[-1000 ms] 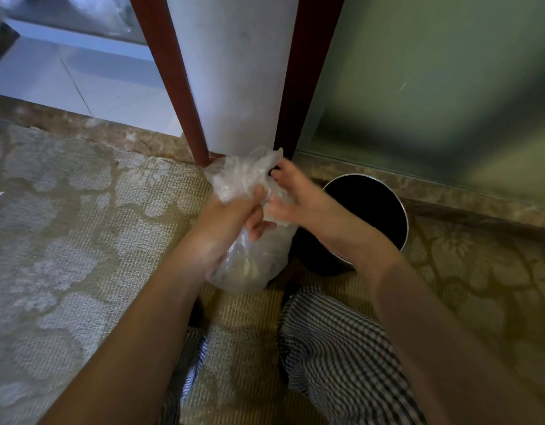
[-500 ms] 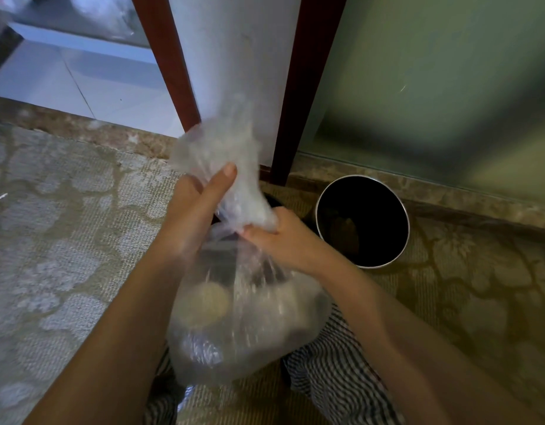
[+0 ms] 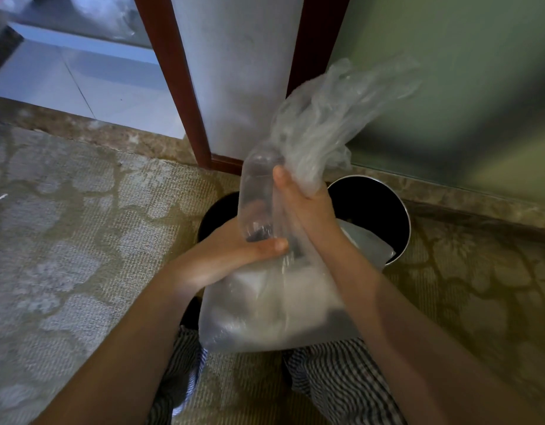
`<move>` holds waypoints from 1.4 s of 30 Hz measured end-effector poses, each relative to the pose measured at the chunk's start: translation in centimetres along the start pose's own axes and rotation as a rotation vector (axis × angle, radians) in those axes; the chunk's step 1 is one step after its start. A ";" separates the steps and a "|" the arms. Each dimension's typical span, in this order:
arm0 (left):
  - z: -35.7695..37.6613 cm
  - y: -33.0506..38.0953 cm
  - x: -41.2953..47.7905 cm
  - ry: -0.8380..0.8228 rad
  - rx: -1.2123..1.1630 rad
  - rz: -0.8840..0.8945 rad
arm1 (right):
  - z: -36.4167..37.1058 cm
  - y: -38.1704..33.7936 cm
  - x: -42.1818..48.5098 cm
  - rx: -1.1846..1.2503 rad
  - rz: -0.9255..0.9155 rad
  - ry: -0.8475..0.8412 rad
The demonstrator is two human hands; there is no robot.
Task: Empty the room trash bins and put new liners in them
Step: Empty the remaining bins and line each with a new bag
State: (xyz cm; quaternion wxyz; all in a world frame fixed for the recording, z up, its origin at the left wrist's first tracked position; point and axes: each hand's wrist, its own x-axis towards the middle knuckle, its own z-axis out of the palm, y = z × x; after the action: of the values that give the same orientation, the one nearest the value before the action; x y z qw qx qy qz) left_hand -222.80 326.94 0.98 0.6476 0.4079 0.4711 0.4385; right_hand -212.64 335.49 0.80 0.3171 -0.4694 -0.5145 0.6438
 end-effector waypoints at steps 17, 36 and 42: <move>0.2 -0.1 0.8 0.402 0.003 -0.137 | -3.7 -1.6 0.5 -0.221 0.060 -0.311; -0.1 0.1 2.0 0.842 -0.042 0.053 | -1.2 0.3 -1.0 -0.322 0.220 -0.614; -2.2 0.1 1.5 0.523 0.078 -0.125 | -2.9 -0.4 -0.1 -0.329 0.174 -0.354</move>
State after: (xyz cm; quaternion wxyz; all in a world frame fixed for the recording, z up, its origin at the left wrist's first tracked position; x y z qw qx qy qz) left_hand -224.65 328.63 0.21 0.5134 0.2756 0.6632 0.4697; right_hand -209.91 336.63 1.15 0.0851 -0.4371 -0.6174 0.6485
